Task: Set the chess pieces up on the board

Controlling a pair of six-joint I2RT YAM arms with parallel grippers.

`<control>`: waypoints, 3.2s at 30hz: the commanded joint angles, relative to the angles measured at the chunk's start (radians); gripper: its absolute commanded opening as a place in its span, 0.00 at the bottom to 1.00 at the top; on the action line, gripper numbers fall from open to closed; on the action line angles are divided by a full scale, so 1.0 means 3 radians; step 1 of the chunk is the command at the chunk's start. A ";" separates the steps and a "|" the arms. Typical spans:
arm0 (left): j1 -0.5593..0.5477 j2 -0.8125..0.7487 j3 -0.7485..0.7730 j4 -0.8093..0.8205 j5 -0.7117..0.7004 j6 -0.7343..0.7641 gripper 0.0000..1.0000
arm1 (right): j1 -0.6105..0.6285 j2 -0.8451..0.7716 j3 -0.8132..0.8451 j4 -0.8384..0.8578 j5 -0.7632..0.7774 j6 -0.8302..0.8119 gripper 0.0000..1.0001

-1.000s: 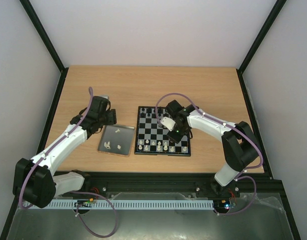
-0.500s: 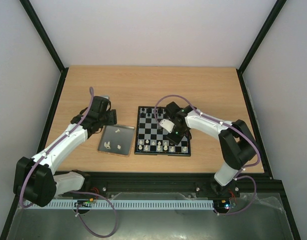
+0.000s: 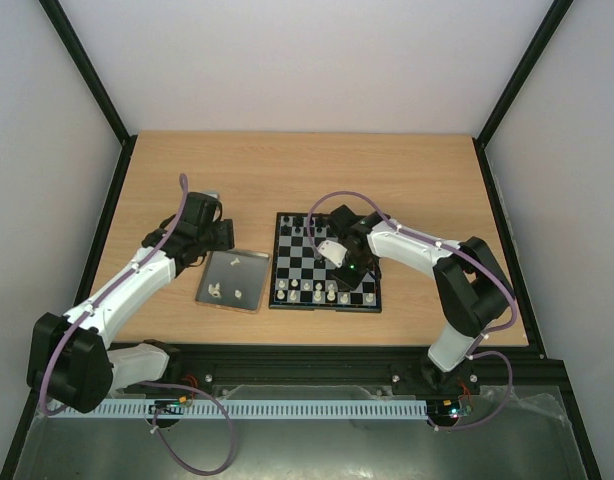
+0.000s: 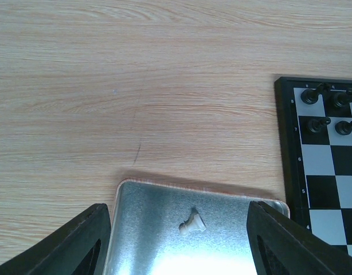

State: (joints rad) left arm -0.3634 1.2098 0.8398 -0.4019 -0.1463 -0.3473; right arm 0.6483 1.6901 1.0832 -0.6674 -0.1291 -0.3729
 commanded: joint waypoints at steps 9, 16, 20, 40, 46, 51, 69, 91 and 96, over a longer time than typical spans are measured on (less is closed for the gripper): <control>0.0020 0.0076 -0.0032 0.0014 0.0024 -0.0022 0.67 | 0.0003 -0.0230 0.0224 -0.0411 -0.0025 0.0047 0.29; 0.0025 0.0302 0.0030 -0.0081 -0.0002 -0.0327 0.65 | -0.0062 -0.0527 0.0133 -0.0283 -0.0101 0.0167 0.29; 0.0025 0.0520 0.0145 -0.0176 0.0035 -0.0473 0.62 | -0.0073 -0.0767 -0.0078 -0.0101 -0.0183 0.0246 0.30; -0.0031 0.0598 -0.0053 -0.0199 0.0281 -0.2451 0.38 | -0.0192 -0.1347 -0.1066 0.0788 -0.0421 0.0246 0.30; -0.0031 0.0857 0.0066 -0.0357 0.0324 -0.2658 0.38 | -0.0192 -0.1369 -0.1074 0.0802 -0.0463 0.0241 0.31; -0.0031 0.1120 0.0180 -0.0335 0.0440 -0.2677 0.36 | -0.0193 -0.1340 -0.1085 0.0813 -0.0434 0.0242 0.31; -0.0031 0.1611 0.0420 -0.0296 0.0574 -0.2534 0.32 | -0.0192 -0.1318 -0.1121 0.0828 -0.0393 0.0221 0.33; -0.0032 0.1209 0.0449 -0.0423 0.0383 -0.1350 0.42 | -0.0195 -0.1265 -0.1127 0.0816 -0.0397 0.0212 0.33; -0.0032 0.1165 0.0416 -0.0250 0.0546 -0.0808 0.38 | -0.0192 -0.1246 -0.1126 0.0818 -0.0387 0.0220 0.34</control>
State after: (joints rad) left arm -0.3702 1.5757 0.9565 -0.4992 -0.0139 -0.7502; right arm 0.5949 1.3037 0.7578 -0.4126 -0.2459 -0.3031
